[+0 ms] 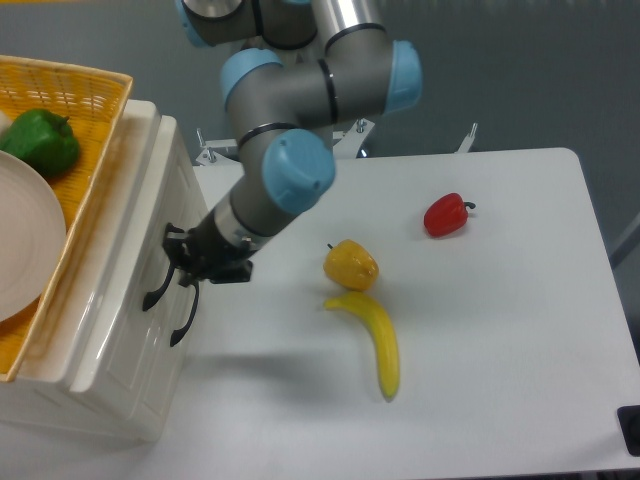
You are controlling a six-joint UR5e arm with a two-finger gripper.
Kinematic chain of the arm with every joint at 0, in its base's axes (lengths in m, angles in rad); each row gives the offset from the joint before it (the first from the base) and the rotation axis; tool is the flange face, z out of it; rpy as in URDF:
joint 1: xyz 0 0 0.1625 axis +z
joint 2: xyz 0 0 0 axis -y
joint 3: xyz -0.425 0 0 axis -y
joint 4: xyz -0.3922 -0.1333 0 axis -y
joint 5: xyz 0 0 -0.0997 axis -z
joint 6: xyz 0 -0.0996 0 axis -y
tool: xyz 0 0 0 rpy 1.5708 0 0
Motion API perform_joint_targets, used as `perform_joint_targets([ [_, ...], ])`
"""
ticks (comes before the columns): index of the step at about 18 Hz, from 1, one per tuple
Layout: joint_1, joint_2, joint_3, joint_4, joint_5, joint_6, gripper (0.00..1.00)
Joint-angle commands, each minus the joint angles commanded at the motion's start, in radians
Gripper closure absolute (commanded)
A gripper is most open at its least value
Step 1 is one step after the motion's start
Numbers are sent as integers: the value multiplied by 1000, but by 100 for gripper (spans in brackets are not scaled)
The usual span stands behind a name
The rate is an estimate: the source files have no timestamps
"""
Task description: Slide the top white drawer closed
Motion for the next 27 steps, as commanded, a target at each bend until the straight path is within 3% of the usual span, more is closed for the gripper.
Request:
perform_joint_targets([
  [4,80,-5,41,-1,107,0,47],
  [5,101,-5,46,11,133,0,40],
  [6,121,-5,46,38,158,2,25],
  [7,138,-6,46,64,187,6,0],
  [11,193,-17,43,121,343,9,0],
  [14,238,-41,41,130,446,84,0],
  [20,321,-58,45,181,483,424,0],
  [23,321,-92,52,192,563,671,0],
  [27,325,-129,54,204,571,922,0],
])
